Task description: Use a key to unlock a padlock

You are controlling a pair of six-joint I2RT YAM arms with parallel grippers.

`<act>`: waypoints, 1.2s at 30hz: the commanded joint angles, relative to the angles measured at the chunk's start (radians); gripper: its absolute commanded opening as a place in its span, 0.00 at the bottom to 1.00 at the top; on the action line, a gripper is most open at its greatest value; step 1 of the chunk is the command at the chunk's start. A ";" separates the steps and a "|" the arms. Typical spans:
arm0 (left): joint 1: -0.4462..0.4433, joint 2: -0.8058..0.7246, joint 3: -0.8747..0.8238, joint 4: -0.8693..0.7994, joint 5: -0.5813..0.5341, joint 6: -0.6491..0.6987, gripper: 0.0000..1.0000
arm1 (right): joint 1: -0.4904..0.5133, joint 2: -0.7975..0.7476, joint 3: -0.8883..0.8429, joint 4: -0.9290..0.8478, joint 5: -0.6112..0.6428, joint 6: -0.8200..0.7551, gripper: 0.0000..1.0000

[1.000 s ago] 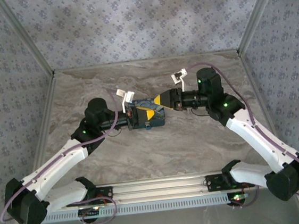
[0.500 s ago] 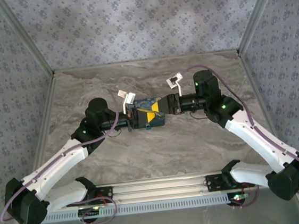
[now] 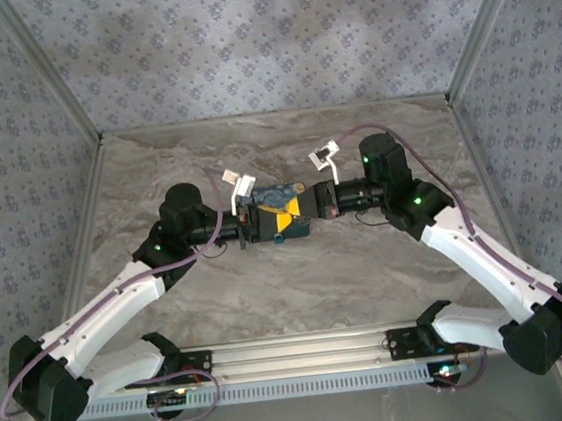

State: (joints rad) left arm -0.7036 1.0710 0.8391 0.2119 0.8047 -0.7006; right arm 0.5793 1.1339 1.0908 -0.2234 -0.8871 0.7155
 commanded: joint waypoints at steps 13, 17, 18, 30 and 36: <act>-0.007 -0.064 0.003 -0.017 -0.062 0.014 0.25 | -0.018 -0.042 -0.015 0.051 0.017 0.038 0.00; -0.008 -0.056 -0.011 0.008 -0.057 -0.002 0.27 | -0.028 -0.061 -0.036 0.084 0.037 0.061 0.00; -0.007 -0.054 -0.015 0.018 -0.056 -0.007 0.29 | -0.030 -0.064 -0.040 0.092 0.037 0.067 0.00; -0.010 -0.034 -0.022 0.070 -0.038 -0.031 0.26 | -0.028 -0.064 -0.055 0.142 0.043 0.096 0.00; -0.010 -0.031 -0.014 0.071 -0.049 -0.021 0.09 | -0.024 -0.060 -0.055 0.144 0.037 0.095 0.00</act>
State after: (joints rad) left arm -0.7090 1.0428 0.8120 0.2428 0.7479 -0.7319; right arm 0.5514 1.0863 1.0431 -0.1074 -0.8486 0.7975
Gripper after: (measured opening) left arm 0.108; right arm 0.066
